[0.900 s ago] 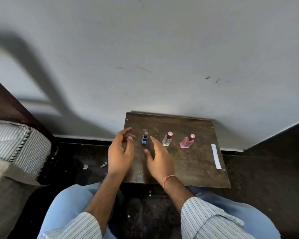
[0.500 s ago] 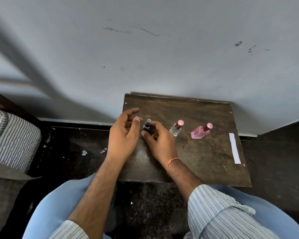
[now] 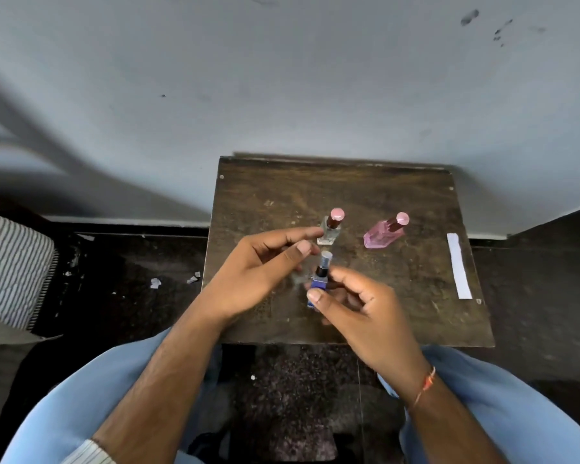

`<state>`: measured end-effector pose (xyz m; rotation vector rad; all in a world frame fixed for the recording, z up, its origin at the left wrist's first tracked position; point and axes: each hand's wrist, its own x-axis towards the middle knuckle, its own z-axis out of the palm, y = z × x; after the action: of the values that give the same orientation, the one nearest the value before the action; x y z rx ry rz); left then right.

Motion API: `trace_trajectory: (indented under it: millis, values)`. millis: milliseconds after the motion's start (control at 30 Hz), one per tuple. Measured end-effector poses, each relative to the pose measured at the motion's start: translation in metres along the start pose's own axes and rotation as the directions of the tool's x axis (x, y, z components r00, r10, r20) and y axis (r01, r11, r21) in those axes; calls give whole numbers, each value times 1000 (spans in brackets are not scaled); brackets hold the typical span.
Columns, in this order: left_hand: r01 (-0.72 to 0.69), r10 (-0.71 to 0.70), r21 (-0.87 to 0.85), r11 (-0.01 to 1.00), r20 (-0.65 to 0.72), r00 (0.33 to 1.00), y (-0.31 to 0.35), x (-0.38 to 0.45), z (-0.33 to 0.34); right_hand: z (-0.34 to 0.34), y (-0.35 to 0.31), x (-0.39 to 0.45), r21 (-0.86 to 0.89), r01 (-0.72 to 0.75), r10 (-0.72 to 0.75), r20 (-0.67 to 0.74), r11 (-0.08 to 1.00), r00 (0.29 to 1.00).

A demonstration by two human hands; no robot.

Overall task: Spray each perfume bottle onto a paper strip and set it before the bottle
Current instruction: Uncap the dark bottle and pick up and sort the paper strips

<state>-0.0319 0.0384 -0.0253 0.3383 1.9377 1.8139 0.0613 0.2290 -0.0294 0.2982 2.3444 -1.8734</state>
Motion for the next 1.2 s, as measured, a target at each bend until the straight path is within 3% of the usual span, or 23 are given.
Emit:
trace_trajectory:
  millis: [167,767,1033,1200]
  values:
    - [-17,17,19,1000,3,1000,-1,5,1,-4,12,25,9,-15,14,156,1000,988]
    - [31,-29,-13,999,138,990,-16,13,1,-18,28,28,48,-38,28,204,998,979]
    - [-18,19,-13,1000,97,995,-21,12,2,-14,29,31,17,-34,30,184,999,982]
    - [-39,36,-88,995,-40,999,-19,14,0,-15,34,30,-112,13,8,183,994,983]
